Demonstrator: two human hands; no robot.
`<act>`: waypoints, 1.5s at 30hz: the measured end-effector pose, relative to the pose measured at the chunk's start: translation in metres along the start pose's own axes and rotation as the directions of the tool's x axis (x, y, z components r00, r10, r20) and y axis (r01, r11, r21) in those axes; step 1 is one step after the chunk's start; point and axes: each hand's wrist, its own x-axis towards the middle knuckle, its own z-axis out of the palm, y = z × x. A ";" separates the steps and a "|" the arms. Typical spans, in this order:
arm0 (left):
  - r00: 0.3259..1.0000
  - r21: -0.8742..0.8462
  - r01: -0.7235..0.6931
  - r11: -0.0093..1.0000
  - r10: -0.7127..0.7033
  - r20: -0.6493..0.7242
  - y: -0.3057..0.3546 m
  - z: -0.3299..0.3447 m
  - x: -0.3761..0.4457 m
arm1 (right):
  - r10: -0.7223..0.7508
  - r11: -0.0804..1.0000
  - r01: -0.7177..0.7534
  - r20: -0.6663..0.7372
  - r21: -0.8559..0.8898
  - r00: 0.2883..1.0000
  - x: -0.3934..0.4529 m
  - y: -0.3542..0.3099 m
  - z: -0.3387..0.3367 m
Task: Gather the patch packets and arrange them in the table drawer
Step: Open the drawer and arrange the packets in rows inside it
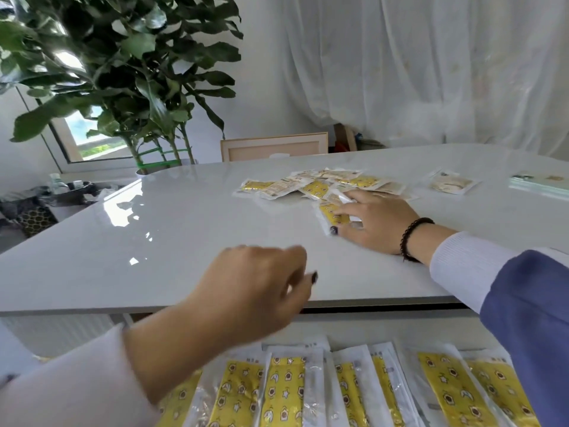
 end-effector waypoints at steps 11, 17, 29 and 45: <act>0.644 -0.238 0.751 0.616 -0.763 0.057 -0.083 0.081 0.095 | -0.005 0.970 -0.012 0.069 0.244 0.998 -0.017 -0.023 -0.011; 0.771 -0.277 0.636 0.720 -0.586 0.249 -0.076 0.083 0.092 | -0.018 0.932 0.044 -0.076 0.360 0.997 -0.022 -0.023 -0.006; 0.654 -0.617 0.701 0.358 -0.667 0.357 -0.051 0.070 0.099 | 0.144 0.665 -0.029 -0.090 0.746 0.986 -0.011 -0.011 -0.004; 0.582 -0.908 0.376 0.186 -0.810 0.075 -0.047 0.061 0.089 | 0.364 0.489 -0.142 -0.054 0.861 0.930 0.001 -0.012 0.002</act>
